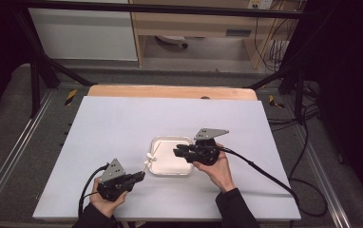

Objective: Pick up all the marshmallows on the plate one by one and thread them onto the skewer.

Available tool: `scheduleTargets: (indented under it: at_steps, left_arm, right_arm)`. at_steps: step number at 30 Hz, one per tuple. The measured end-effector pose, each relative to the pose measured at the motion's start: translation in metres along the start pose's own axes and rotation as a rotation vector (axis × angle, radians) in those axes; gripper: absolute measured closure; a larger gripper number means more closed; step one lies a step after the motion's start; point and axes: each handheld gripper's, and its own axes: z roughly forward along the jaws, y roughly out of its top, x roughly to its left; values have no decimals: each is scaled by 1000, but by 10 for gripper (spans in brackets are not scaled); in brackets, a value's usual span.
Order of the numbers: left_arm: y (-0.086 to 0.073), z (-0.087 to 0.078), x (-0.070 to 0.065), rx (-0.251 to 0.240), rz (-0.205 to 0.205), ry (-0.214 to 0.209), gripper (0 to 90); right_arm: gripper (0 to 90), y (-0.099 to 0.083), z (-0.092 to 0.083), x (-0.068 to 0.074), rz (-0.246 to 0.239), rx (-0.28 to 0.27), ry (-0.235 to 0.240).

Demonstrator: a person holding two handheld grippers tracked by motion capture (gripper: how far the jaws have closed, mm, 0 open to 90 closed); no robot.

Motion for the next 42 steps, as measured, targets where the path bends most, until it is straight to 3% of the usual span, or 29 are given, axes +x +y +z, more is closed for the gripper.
scheduleTargets:
  at_steps: [11, 23, 42]
  left_arm:
    - [0, 3, -5, 8, 19, -20, 889]
    - [1, 5, -8, 14, 38, -34, 889]
    - [1, 6, -11, 17, 62, -47, 889]
  right_arm:
    - [740, 12, -21, 2, 25, -91, 42]
    - [746, 23, -33, 4, 62, -146, 110]
    - [748, 36, -26, 6, 60, -145, 142]
